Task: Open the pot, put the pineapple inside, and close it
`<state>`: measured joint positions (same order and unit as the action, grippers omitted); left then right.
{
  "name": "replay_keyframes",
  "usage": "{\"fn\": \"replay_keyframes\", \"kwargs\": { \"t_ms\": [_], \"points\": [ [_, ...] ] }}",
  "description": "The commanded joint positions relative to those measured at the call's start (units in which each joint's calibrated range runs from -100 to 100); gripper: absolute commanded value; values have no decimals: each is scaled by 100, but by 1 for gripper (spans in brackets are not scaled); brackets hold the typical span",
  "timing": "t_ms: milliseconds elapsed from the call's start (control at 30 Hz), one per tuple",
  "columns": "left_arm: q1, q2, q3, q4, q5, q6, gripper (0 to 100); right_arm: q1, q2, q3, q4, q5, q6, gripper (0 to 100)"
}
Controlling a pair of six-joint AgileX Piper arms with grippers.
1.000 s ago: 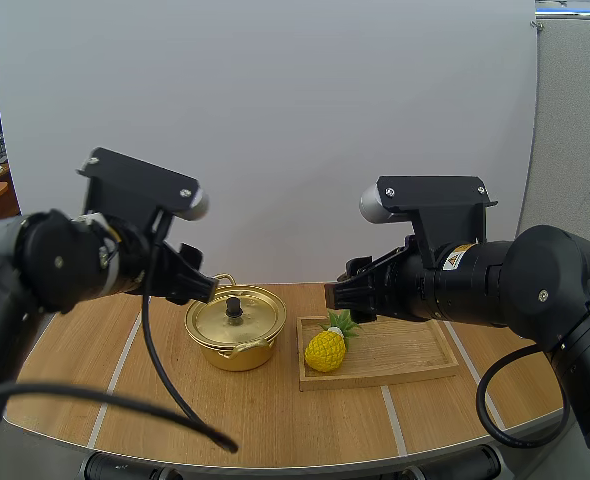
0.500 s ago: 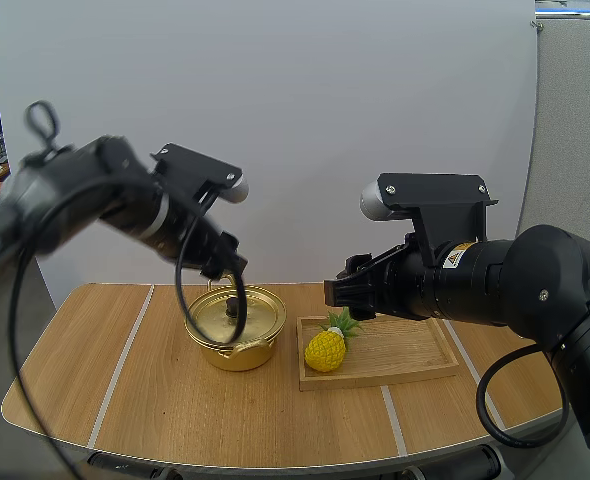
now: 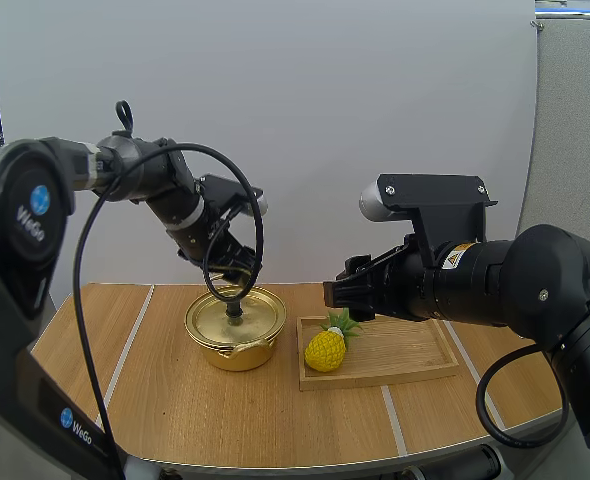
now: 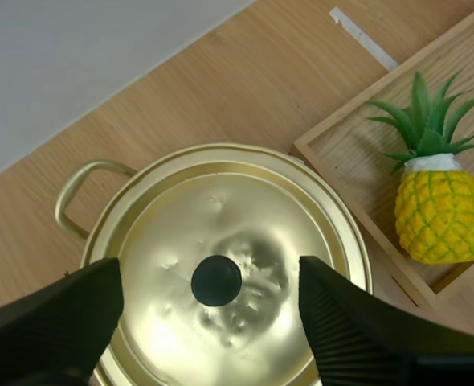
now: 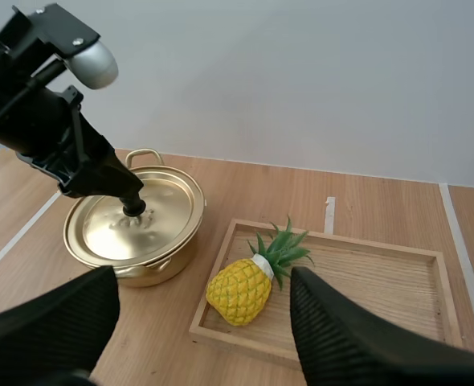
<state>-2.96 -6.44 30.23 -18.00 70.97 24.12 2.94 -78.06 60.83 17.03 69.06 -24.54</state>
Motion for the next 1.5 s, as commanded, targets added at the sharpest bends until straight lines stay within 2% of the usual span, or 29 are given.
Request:
{"fn": "replay_keyframes", "kwargs": {
  "t_ms": [0, 400, 833, 867, 900, 933, 967, 1000, 1033, 1333, 1467],
  "points": [
    [-19, 184, -60, 7, -163, 30, 100, -17, -19, -34, 25, 14, -7, 100],
    [-19, 696, -60, 21, -395, 30, 100, -17, -19, -34, 25, 14, -7, 100],
    [-19, 721, -60, 33, -396, 30, 100, -17, -19, -34, 25, 14, -7, 100],
    [-19, 721, -60, 33, -396, 30, 90, -17, -19, -34, 25, 14, -7, 100],
    [-19, 721, -60, 33, -396, 30, 72, -17, -19, -34, 25, 14, -7, 100],
    [-19, 721, -60, 33, -396, 30, 49, -17, -19, -34, 25, 14, -7, 100],
    [-19, 721, -60, 33, -361, 30, 38, -17, -19, -34, 25, 14, -7, 100],
    [-19, 721, -60, 33, -337, 30, 13, -17, -19, -34, 25, 14, -7, 100],
    [-19, 721, -60, 33, -321, 30, 0, -17, -19, -34, 25, 14, -7, 100],
    [-19, 622, -60, 75, -321, 30, 0, -17, -19, -34, 25, 14, -7, 100],
    [-19, 194, -190, 75, -317, 30, 0, -17, -19, -34, 25, 14, -7, 100]
  ]
}}
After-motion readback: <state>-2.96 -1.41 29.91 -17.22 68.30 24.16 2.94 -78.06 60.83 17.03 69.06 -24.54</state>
